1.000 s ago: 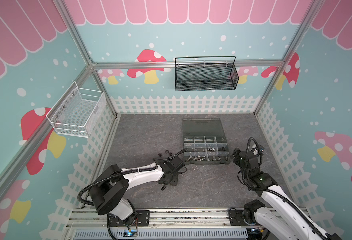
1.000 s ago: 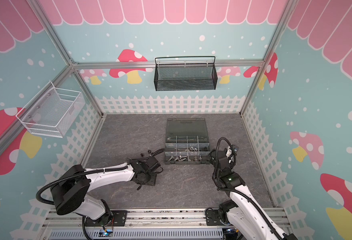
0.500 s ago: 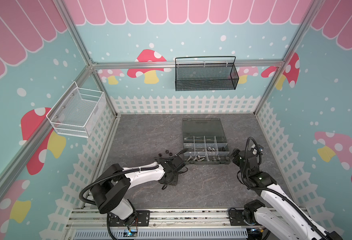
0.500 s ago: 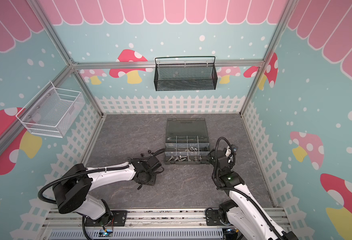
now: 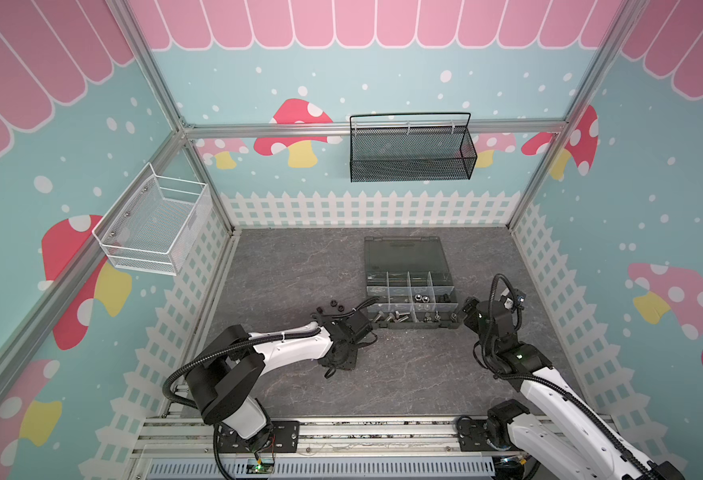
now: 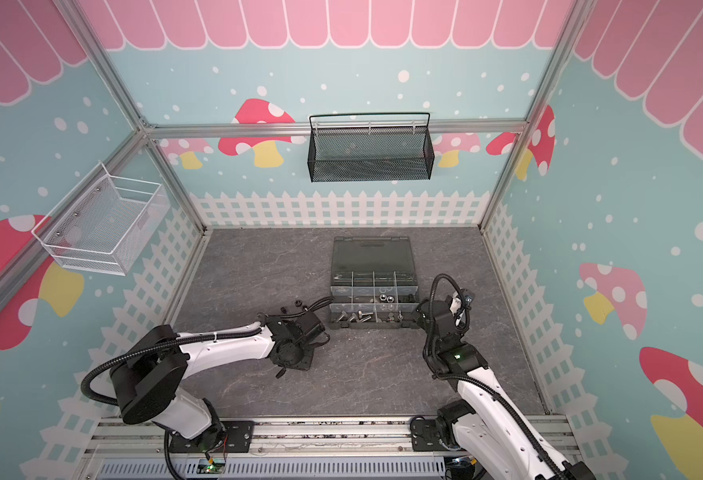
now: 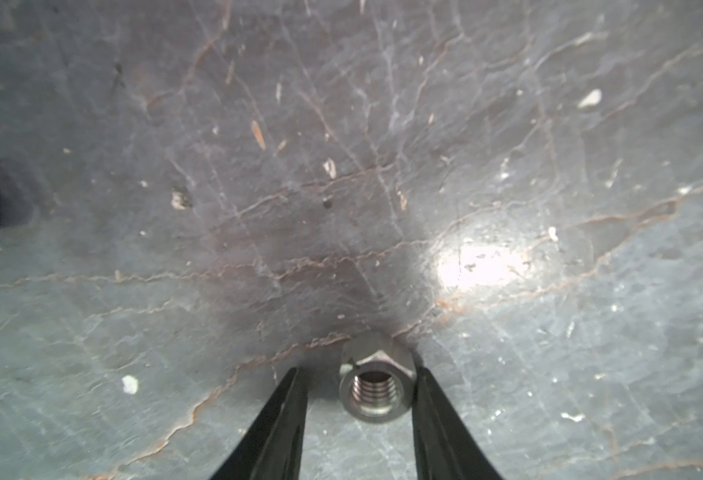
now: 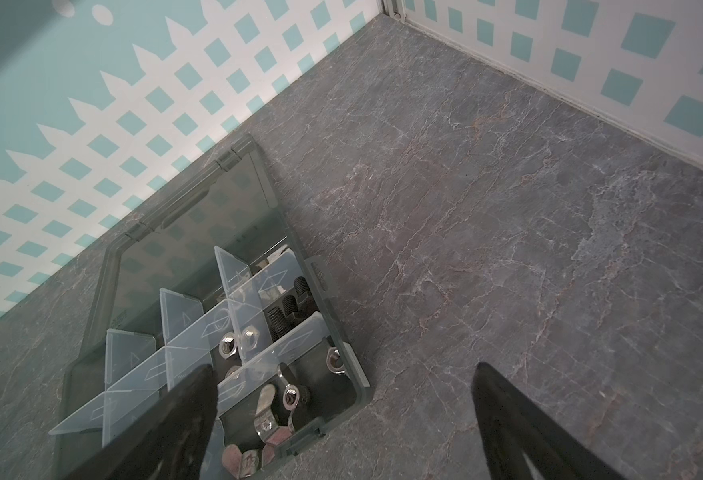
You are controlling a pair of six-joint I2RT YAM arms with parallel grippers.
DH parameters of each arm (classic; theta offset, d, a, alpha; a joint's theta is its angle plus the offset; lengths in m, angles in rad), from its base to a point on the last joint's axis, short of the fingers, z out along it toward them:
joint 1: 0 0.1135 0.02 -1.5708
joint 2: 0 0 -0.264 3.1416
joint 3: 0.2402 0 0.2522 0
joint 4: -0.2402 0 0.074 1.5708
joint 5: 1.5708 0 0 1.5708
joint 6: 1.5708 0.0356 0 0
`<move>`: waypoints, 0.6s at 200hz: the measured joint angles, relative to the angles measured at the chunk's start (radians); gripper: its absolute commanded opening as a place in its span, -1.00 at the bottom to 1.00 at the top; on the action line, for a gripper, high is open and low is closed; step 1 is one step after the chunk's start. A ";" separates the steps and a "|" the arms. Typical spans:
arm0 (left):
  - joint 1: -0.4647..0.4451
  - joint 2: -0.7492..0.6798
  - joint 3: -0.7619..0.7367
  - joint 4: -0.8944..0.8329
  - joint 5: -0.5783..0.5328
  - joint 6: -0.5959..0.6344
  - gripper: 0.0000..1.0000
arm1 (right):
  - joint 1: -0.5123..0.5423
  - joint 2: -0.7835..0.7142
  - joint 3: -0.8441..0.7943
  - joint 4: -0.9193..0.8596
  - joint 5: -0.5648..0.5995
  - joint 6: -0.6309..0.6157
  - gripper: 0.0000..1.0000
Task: Sort the screws and nuts into containers
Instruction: 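Lower the left gripper and close it on the silver nut, then lift the silver nut with the left gripper and carry it over the box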
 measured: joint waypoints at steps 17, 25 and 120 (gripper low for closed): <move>0.000 0.004 0.002 0.003 0.004 0.005 -0.25 | 0.000 0.000 0.000 0.000 0.000 0.000 0.93; 0.000 0.006 0.003 0.005 0.007 0.006 -0.30 | 0.000 0.000 0.000 0.000 0.000 0.000 0.93; 0.000 0.011 0.005 0.030 0.009 0.013 -0.54 | 0.000 -0.017 0.000 0.000 0.001 0.000 0.93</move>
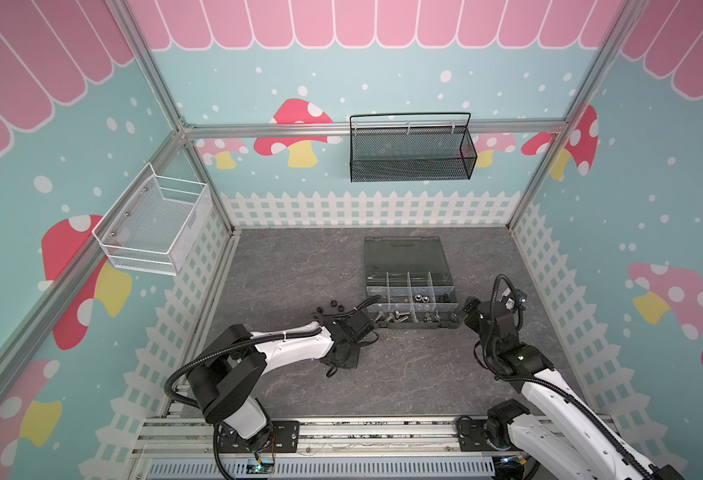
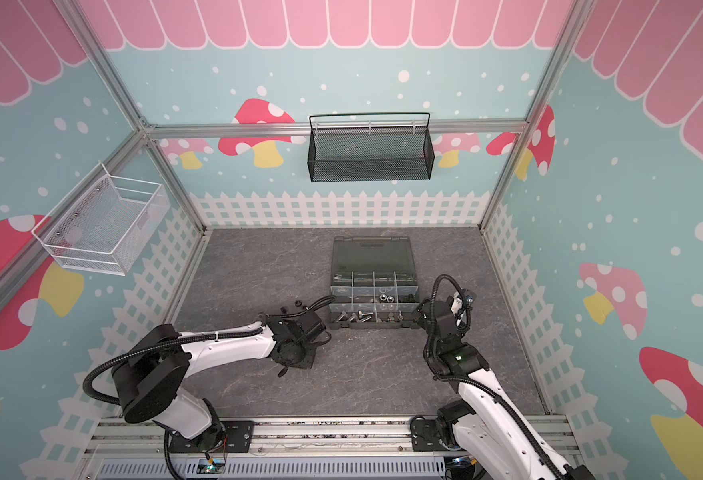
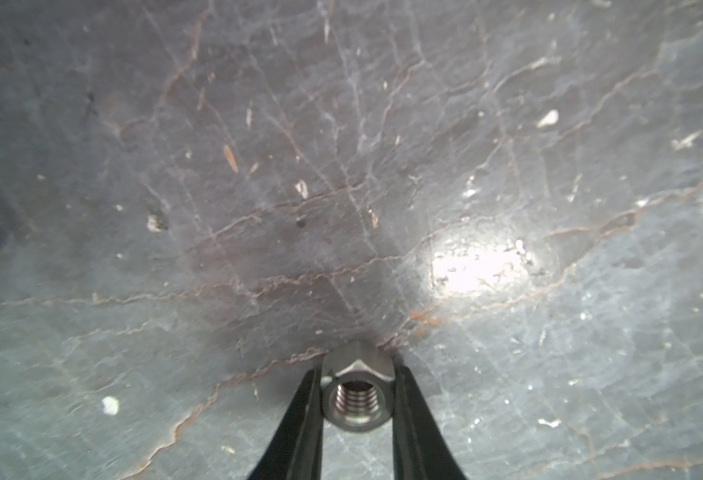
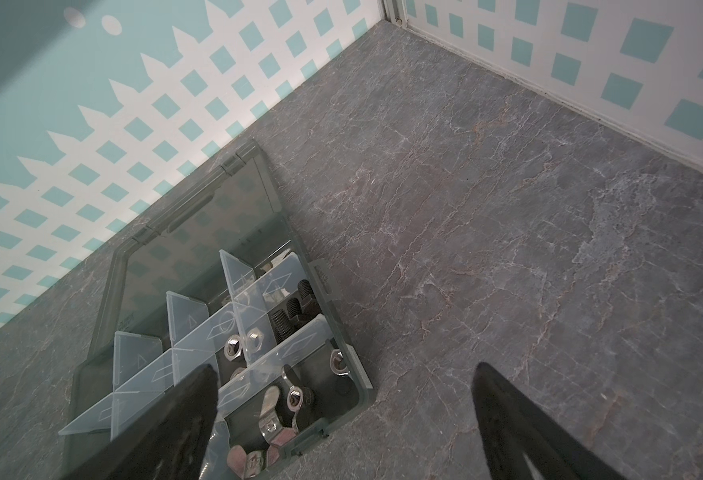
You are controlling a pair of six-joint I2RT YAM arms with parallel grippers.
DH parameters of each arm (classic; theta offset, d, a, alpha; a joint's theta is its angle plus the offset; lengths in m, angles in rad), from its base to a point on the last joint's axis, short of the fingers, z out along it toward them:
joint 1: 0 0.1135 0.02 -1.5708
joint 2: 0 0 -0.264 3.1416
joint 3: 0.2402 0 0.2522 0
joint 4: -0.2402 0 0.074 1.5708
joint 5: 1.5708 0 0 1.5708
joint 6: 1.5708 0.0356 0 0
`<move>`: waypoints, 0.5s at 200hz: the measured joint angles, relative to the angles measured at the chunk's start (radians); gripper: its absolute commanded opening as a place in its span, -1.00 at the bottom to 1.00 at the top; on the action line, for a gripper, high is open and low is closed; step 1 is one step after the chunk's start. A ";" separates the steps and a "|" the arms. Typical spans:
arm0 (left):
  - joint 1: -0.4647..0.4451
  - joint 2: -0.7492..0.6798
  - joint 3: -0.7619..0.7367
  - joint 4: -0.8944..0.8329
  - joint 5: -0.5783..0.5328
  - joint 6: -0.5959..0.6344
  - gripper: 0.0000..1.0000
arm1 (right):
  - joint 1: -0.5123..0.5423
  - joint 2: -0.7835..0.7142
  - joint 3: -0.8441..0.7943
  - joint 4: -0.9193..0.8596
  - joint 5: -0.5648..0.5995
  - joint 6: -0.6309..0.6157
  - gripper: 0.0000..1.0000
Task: Sort the screws and nuts into containers
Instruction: 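Lift the silver nut with the left gripper and carry it over the box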
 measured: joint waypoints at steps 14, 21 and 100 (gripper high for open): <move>0.000 0.000 0.000 0.000 -0.001 0.000 -0.55 | 0.000 -0.001 0.000 0.000 0.000 0.000 0.93; 0.000 0.000 0.000 0.000 -0.001 0.000 -0.55 | 0.000 -0.001 0.000 0.000 0.000 0.000 0.93; 0.000 -0.003 0.009 -0.014 -0.017 0.008 -0.55 | 0.000 -0.001 0.000 0.000 0.001 0.000 0.93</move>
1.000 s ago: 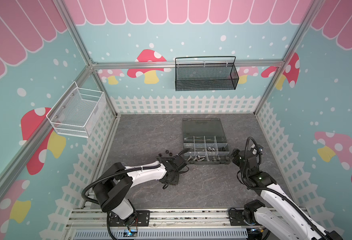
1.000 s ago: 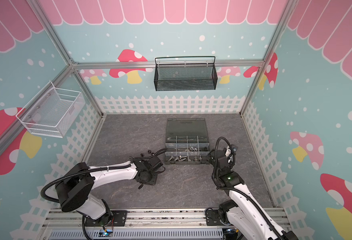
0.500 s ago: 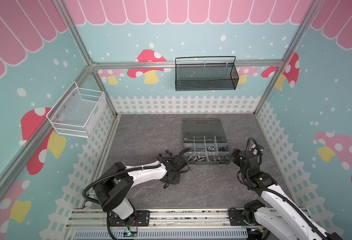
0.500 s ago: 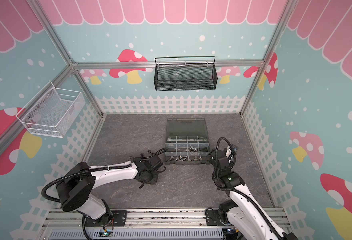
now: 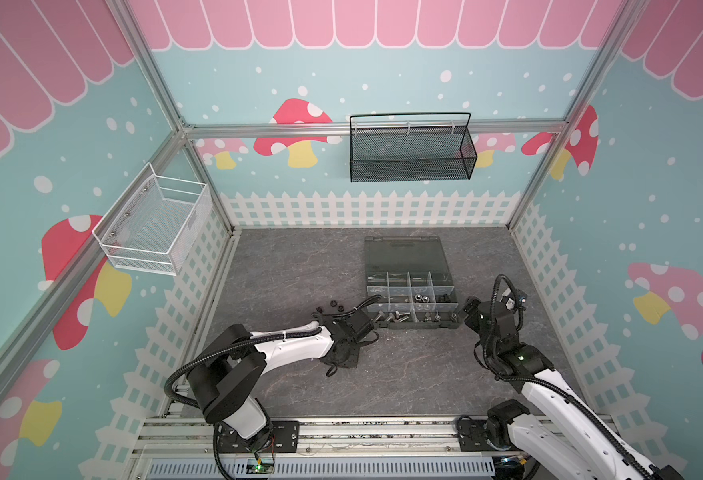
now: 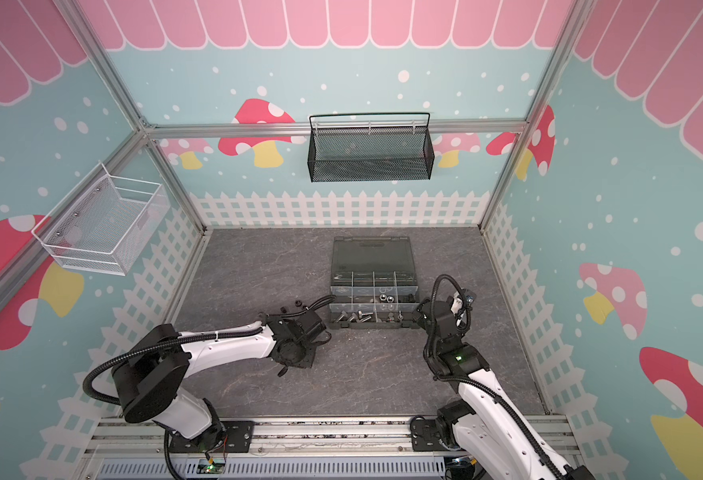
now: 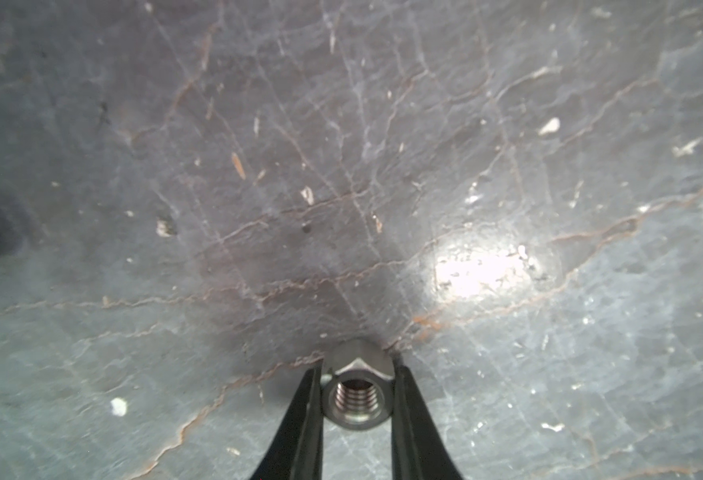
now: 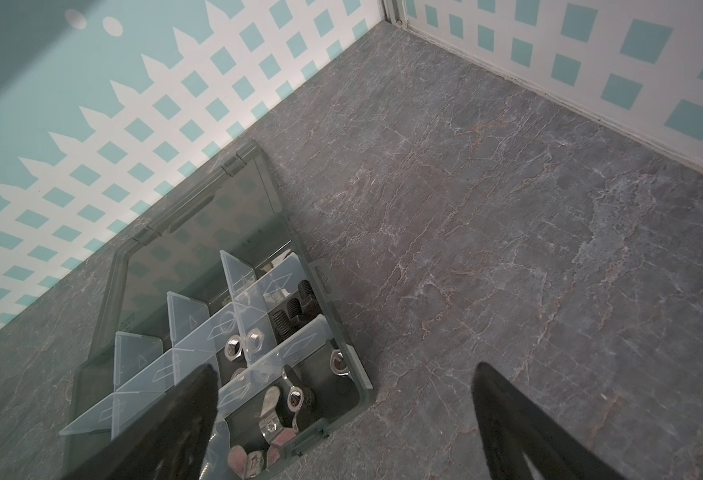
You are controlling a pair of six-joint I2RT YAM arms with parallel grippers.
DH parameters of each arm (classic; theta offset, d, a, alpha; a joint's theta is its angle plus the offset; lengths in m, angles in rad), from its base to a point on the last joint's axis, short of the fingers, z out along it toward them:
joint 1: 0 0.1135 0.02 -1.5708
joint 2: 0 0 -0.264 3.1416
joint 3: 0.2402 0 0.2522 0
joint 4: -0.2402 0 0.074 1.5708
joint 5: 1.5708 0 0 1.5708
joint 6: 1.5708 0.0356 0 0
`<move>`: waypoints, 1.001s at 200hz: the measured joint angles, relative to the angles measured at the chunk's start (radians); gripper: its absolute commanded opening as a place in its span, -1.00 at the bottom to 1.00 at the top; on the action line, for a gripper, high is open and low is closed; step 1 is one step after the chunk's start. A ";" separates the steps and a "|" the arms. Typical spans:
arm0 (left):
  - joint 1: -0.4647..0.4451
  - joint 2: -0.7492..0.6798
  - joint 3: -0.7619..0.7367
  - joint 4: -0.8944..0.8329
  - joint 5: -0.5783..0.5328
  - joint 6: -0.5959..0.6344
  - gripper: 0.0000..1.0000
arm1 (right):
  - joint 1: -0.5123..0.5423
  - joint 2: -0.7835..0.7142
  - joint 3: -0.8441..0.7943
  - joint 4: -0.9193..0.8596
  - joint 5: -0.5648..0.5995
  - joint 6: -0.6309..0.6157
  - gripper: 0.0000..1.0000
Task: Sort the screws and nuts into containers
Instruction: 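Lift the silver nut with the left gripper and carry it over the box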
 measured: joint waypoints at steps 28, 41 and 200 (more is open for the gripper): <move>0.000 0.000 0.021 -0.017 -0.018 0.013 -0.56 | 0.000 -0.006 0.000 -0.001 0.000 0.000 0.93; 0.000 -0.005 0.034 -0.020 -0.029 0.018 -0.56 | 0.000 -0.011 0.000 -0.002 0.002 0.000 0.93; 0.000 -0.041 0.331 -0.021 -0.120 0.144 -0.57 | 0.000 -0.037 -0.006 -0.006 0.014 0.000 0.93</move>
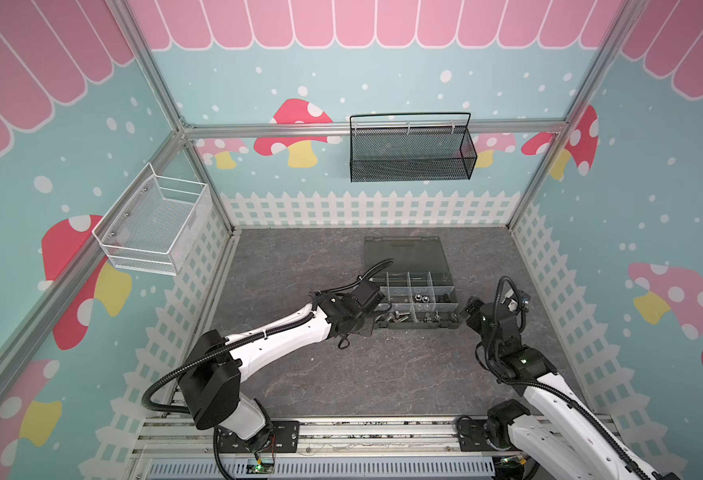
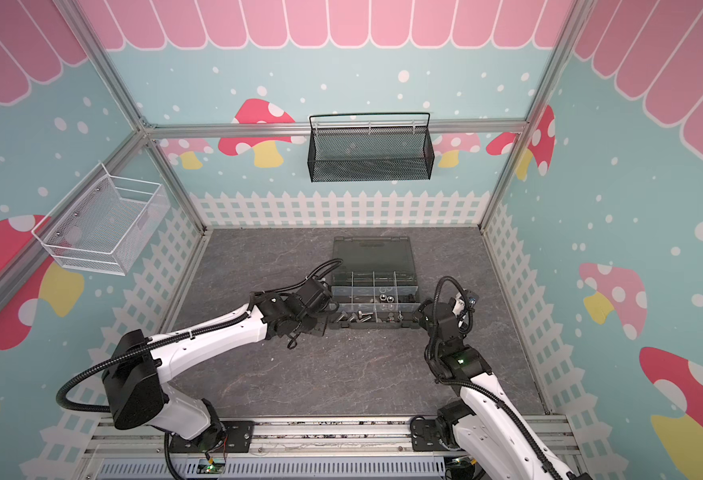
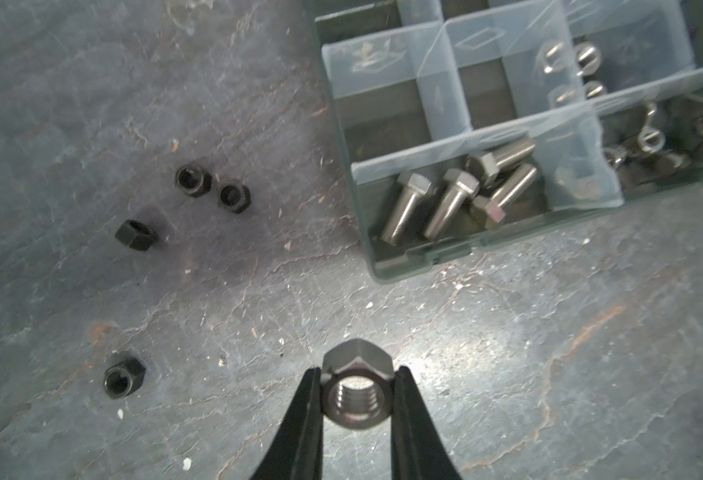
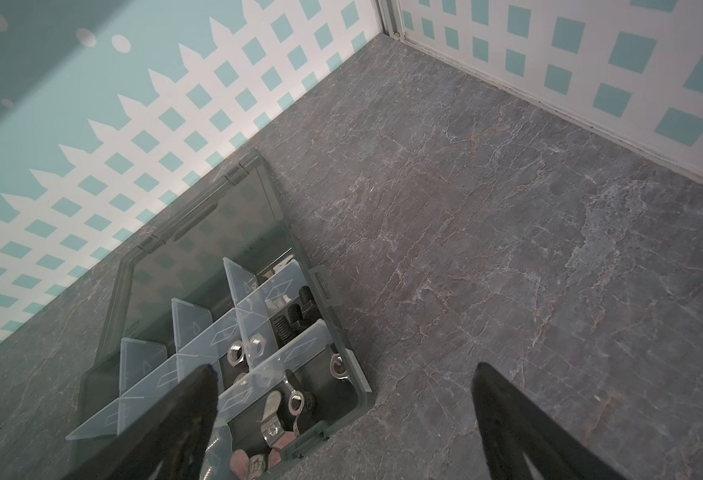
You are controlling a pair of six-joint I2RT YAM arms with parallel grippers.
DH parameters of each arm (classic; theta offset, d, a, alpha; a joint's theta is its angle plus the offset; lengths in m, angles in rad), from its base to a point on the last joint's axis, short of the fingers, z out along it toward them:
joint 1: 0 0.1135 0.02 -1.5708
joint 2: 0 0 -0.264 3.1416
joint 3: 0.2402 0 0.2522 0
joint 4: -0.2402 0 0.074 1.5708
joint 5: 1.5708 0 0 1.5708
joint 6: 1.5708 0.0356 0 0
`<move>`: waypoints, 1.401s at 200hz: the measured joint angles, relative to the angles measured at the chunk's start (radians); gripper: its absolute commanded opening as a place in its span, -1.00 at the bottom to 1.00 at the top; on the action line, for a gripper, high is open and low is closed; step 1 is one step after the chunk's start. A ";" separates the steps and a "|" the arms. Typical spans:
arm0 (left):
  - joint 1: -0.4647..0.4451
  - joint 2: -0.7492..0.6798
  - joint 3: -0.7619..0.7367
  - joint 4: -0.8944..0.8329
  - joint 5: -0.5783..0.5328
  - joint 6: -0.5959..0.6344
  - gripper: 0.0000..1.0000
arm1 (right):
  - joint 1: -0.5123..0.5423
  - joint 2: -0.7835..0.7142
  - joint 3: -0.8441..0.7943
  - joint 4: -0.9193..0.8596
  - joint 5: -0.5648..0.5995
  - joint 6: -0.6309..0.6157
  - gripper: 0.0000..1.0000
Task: Sort the screws and nuts into containers
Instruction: 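Lift the silver nut with the left gripper and carry it over the box, then open the left gripper to drop the silver nut into the nut compartment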
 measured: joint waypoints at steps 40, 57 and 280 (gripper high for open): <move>0.000 0.107 0.132 0.092 0.013 0.037 -0.57 | 0.000 -0.005 0.000 -0.003 0.000 0.000 0.93; 0.000 0.170 0.198 0.126 0.030 0.051 -0.57 | 0.000 -0.006 0.000 -0.004 0.000 0.000 0.93; 0.000 0.705 0.676 0.227 0.230 0.084 -0.47 | 0.000 0.008 0.000 -0.026 0.007 0.004 0.93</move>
